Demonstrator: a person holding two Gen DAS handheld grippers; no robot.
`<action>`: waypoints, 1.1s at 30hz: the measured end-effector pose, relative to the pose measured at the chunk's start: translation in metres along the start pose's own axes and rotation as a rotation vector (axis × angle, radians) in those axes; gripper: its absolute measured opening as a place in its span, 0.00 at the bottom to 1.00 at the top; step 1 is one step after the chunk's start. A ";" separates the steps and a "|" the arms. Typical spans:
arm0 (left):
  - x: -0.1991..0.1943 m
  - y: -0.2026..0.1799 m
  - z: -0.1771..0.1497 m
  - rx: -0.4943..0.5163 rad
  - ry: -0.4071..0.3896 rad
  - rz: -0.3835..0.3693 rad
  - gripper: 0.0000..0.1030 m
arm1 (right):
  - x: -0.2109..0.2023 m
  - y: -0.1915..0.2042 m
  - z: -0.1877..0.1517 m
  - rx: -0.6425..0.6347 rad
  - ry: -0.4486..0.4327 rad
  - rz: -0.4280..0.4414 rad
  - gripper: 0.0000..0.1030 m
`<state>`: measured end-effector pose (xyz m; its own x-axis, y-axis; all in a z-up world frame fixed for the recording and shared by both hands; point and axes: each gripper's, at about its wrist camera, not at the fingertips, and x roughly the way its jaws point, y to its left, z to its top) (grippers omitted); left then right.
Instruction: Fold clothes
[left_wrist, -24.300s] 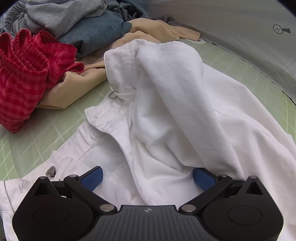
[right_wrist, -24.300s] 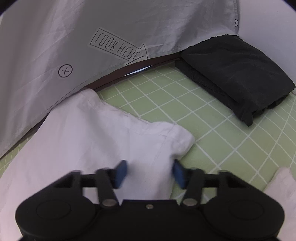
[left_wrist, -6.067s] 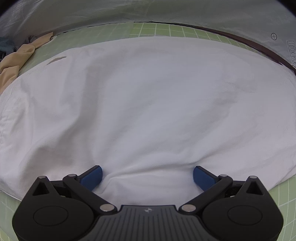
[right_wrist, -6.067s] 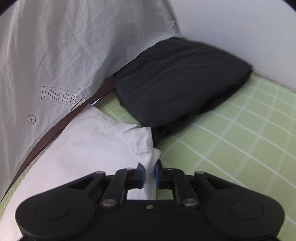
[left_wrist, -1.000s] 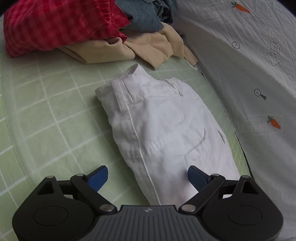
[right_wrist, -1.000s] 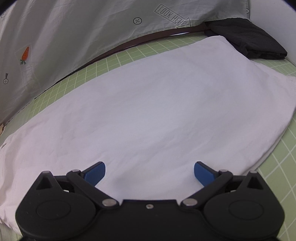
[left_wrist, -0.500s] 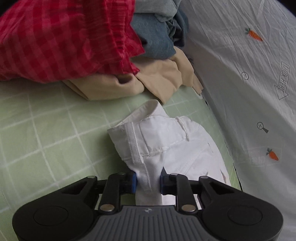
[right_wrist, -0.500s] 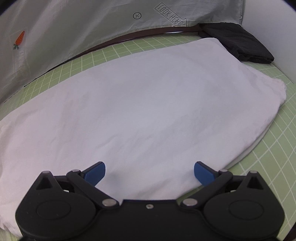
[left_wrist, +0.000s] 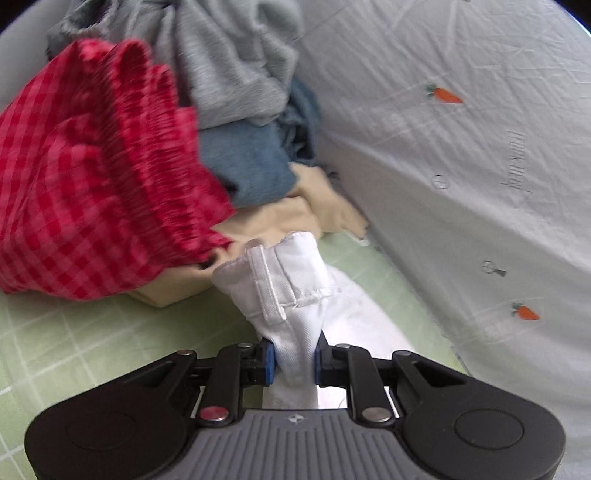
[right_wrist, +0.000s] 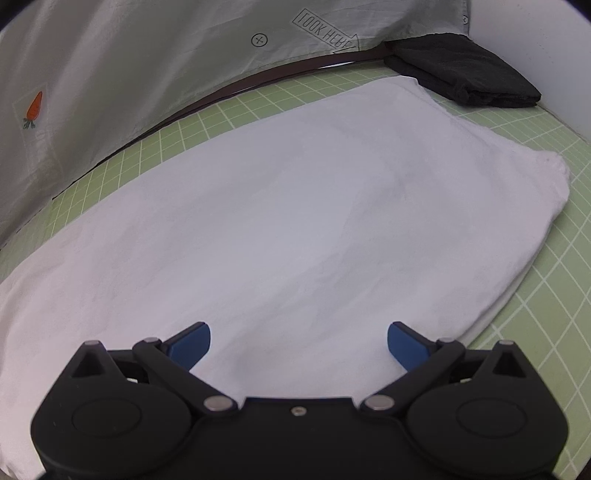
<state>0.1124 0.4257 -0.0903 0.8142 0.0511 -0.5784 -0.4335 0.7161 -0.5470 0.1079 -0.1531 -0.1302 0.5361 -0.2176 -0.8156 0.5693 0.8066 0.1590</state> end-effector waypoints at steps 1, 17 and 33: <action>-0.003 -0.008 0.000 0.032 -0.005 -0.003 0.19 | 0.000 -0.004 0.000 0.006 -0.002 0.005 1.00; -0.034 -0.176 -0.072 0.469 -0.044 -0.207 0.18 | -0.011 -0.089 0.020 -0.002 -0.007 0.033 1.00; 0.049 -0.272 -0.285 0.855 0.399 -0.136 0.54 | 0.014 -0.204 0.102 0.091 -0.077 0.020 1.00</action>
<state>0.1607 0.0352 -0.1421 0.5763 -0.1983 -0.7928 0.2129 0.9730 -0.0887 0.0628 -0.3763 -0.1172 0.5920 -0.2466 -0.7673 0.6108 0.7585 0.2274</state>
